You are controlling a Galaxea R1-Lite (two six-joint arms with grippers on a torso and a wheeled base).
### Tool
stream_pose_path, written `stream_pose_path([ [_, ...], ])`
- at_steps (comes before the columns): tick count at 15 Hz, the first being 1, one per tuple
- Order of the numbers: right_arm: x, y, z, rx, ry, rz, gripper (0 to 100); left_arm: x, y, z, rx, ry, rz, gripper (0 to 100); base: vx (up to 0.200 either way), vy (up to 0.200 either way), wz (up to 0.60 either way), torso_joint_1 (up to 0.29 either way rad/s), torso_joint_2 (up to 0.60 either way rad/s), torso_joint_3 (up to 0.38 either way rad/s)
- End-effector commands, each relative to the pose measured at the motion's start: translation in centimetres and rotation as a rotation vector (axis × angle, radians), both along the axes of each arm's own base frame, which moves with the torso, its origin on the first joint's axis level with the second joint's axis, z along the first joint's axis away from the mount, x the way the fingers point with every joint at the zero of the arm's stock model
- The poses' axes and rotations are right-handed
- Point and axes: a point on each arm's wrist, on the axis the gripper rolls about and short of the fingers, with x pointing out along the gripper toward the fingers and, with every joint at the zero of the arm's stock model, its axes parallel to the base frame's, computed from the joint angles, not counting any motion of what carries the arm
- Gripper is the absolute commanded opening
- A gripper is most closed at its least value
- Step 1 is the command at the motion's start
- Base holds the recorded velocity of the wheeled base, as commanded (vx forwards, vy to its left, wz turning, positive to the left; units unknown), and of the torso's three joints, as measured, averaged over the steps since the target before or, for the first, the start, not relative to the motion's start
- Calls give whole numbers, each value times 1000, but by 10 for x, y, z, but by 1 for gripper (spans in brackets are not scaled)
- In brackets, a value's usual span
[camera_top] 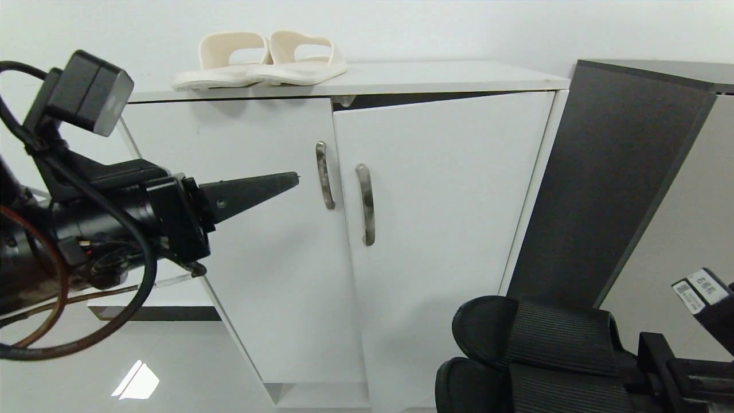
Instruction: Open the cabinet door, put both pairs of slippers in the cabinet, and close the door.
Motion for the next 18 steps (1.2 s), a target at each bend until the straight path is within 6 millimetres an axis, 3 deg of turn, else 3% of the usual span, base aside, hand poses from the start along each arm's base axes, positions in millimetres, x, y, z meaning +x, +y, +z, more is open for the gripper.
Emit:
stream_pose_path([
  [1, 0, 0, -1, -5, -10, 5, 0, 31, -3, 1, -4, 36, 46, 0, 0, 0, 0, 0, 0, 0],
  [7, -1, -1, -3, -16, -18, 8, 0, 82, -21, 0, 4, 62, 49, 0, 0, 0, 0, 0, 0, 0],
  [12, -4, -2, -4, -5, -8, 65, 0, 102, -29, -9, 16, 86, 46, 0, 0, 0, 0, 0, 0, 0],
  [16, -7, -2, -9, -9, 13, 109, 0, 91, -37, -16, 25, 83, 11, 0, -200, 0, 0, 6, 2, 2],
  [18, -8, -2, -10, -7, 17, 126, 0, 61, -53, -8, 5, 34, -47, 0, -200, 0, 0, 0, 2, 2],
])
